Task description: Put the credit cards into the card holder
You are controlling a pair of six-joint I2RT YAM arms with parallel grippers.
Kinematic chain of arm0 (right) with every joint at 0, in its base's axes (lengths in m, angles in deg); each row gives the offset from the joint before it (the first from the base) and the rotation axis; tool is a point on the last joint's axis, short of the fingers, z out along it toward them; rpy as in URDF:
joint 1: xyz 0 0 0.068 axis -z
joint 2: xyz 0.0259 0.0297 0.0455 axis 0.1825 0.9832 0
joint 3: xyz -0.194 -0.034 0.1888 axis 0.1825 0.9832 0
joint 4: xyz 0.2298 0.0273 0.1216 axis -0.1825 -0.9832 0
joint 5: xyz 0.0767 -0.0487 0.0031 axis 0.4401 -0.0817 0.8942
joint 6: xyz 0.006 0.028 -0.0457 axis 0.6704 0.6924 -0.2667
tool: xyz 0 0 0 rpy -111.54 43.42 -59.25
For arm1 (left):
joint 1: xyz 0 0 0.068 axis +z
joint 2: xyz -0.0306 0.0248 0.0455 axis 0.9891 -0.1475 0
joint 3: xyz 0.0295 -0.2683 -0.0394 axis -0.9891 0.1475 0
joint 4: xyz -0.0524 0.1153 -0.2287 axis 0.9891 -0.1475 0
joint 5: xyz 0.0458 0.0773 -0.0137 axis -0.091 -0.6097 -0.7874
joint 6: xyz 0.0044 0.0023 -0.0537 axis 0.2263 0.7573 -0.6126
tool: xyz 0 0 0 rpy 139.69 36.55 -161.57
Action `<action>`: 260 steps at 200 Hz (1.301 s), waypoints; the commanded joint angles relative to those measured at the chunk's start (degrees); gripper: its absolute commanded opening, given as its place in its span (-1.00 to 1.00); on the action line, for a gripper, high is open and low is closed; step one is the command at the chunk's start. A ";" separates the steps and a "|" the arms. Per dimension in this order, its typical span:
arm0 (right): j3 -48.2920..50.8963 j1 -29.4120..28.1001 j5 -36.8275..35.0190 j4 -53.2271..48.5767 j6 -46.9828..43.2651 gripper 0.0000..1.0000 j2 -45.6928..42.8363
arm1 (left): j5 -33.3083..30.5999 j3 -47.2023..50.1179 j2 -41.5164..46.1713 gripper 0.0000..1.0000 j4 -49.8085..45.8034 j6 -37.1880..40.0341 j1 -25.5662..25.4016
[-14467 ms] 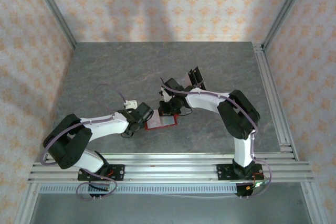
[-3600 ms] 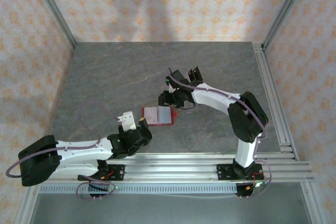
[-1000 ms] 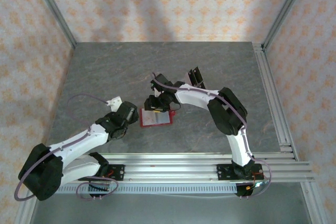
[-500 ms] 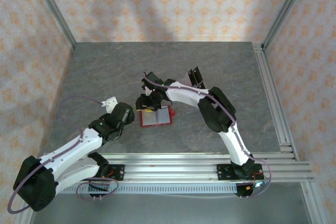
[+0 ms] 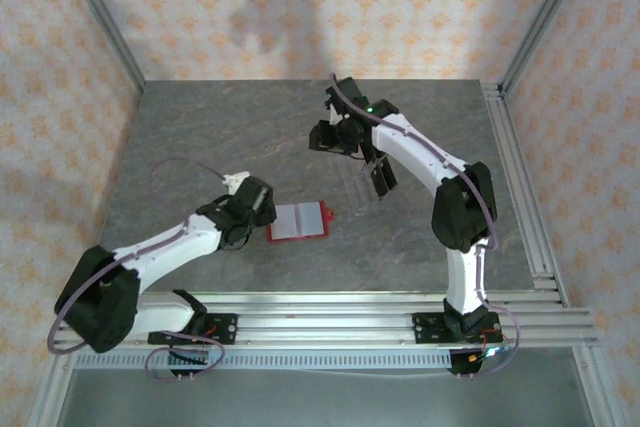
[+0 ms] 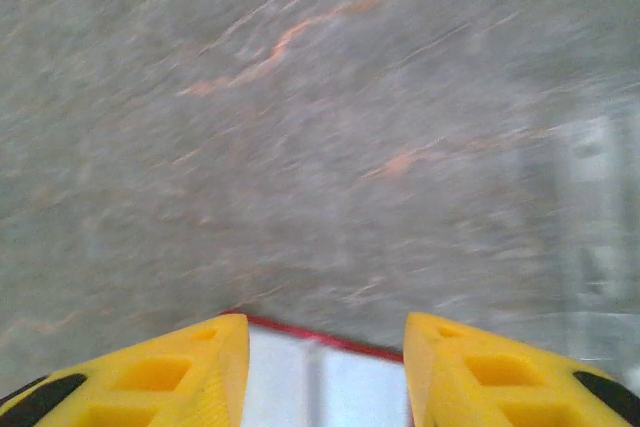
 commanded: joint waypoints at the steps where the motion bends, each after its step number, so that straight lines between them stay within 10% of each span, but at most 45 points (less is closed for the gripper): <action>1: -3.77 -0.59 -13.79 -13.04 -9.65 -0.14 2.90 | -0.55 -2.79 -3.55 0.49 1.33 3.07 -1.68; 96: -13.01 0.30 -33.50 -22.32 -18.24 -0.26 13.23 | -6.40 -1.51 -12.08 0.48 -0.02 0.65 -4.04; 260: -21.17 1.87 -29.27 -24.98 -18.33 -0.57 21.12 | -6.21 -1.20 -13.76 0.48 1.31 -0.08 -4.48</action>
